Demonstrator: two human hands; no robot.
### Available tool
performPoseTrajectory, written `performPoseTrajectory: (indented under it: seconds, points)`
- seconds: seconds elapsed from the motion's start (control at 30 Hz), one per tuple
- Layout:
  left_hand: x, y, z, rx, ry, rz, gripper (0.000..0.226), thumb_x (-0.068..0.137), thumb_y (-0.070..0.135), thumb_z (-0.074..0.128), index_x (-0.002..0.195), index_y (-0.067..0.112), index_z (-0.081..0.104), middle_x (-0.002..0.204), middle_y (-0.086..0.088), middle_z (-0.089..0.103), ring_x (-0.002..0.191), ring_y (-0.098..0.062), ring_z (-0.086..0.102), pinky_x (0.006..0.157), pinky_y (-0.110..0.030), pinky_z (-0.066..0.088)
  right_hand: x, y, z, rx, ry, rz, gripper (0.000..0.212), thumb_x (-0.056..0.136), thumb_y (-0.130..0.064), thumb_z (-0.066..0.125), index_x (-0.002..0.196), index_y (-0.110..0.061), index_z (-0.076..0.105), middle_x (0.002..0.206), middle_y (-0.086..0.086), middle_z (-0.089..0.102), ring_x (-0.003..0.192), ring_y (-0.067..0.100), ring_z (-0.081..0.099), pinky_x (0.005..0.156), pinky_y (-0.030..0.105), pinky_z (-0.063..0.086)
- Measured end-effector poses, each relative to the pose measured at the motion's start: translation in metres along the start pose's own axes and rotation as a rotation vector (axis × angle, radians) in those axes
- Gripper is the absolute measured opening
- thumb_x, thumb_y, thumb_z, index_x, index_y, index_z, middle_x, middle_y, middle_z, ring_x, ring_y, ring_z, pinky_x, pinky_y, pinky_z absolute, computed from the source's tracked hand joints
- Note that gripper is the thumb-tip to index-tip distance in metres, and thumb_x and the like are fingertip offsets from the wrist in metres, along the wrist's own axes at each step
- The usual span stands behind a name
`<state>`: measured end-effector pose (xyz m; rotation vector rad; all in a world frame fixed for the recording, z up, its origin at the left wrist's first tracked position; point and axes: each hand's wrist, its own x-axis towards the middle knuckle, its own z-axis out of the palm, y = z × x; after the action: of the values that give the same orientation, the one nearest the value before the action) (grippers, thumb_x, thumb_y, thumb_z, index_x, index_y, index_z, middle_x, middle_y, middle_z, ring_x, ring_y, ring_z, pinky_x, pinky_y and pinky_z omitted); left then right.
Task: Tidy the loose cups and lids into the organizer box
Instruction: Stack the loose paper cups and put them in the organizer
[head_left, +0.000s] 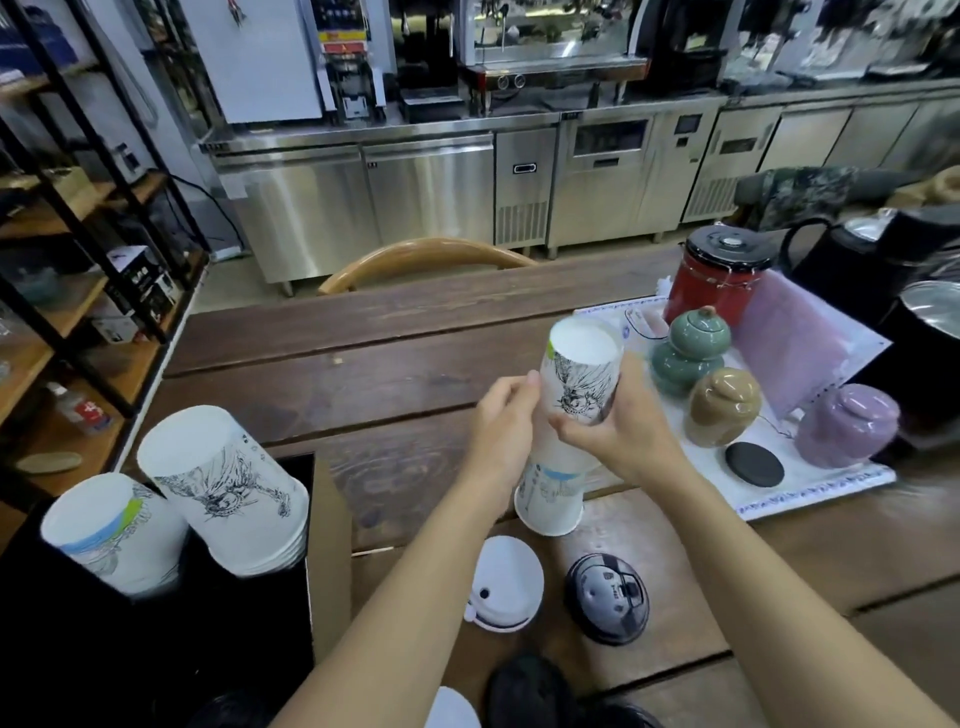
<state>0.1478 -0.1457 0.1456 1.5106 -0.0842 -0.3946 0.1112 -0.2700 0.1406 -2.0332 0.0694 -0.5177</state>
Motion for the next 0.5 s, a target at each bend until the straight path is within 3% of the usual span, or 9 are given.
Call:
performPoseTrajectory:
  seconds: [0.03,0.13,0.23,0.37,0.43,0.5]
  points:
    - [0.001,-0.007,0.001,0.012,0.003,-0.015,0.02,0.096,0.026,0.047,0.088,0.014,0.061,0.09,-0.004,0.065,0.08,-0.014,0.057,0.075,-0.031,0.045,-0.004,0.007,0.002,0.006,-0.022,0.024,0.05,0.062,-0.008,0.08,0.086,-0.034,0.045,0.086,-0.006,0.057,0.087,-0.005,0.059,0.077,0.015,0.049]
    - [0.006,-0.031,-0.002,0.15,0.013,-0.087,0.022,0.096,0.022,0.044,0.102,0.011,0.062,0.093,-0.001,0.063,0.079,-0.008,0.055,0.068,-0.023,0.042,-0.013,0.037,0.01,-0.045,-0.105,0.192,0.061,0.059,-0.029,0.08,0.105,-0.039,0.041,0.112,0.0,0.056,0.105,0.012,0.057,0.09,0.036,0.05]
    - [0.012,-0.058,-0.01,0.322,-0.057,-0.221,0.019,0.094,0.021,0.047,0.106,0.017,0.061,0.098,0.005,0.062,0.094,-0.011,0.055,0.07,-0.021,0.042,-0.022,0.059,0.018,-0.05,-0.222,0.293,0.068,0.064,-0.021,0.081,0.114,-0.032,0.037,0.116,-0.003,0.053,0.106,0.013,0.054,0.09,0.031,0.046]
    - [0.02,-0.082,-0.018,0.48,-0.133,-0.334,0.02,0.088,0.021,0.048,0.1,0.016,0.063,0.105,0.003,0.066,0.104,-0.018,0.059,0.094,-0.033,0.046,-0.029,0.086,0.024,-0.125,-0.389,0.389,0.076,0.065,-0.004,0.075,0.129,-0.019,0.038,0.119,-0.003,0.051,0.111,0.016,0.049,0.088,0.032,0.044]
    - [0.022,-0.086,-0.02,0.494,-0.059,-0.317,0.021,0.089,0.01,0.041,0.097,0.017,0.059,0.101,0.002,0.06,0.099,-0.018,0.053,0.085,-0.029,0.041,-0.03,0.098,0.022,-0.13,-0.425,0.407,0.079,0.063,0.005,0.069,0.133,-0.016,0.037,0.128,0.004,0.049,0.122,0.021,0.047,0.097,0.04,0.045]
    - [0.025,-0.087,-0.02,0.464,0.029,-0.282,0.026,0.088,0.003,0.037,0.097,0.017,0.057,0.097,0.003,0.056,0.095,-0.016,0.049,0.08,-0.026,0.035,-0.032,0.107,0.018,-0.122,-0.416,0.43,0.078,0.066,0.009,0.062,0.135,-0.013,0.035,0.136,0.009,0.046,0.129,0.024,0.042,0.102,0.037,0.041]
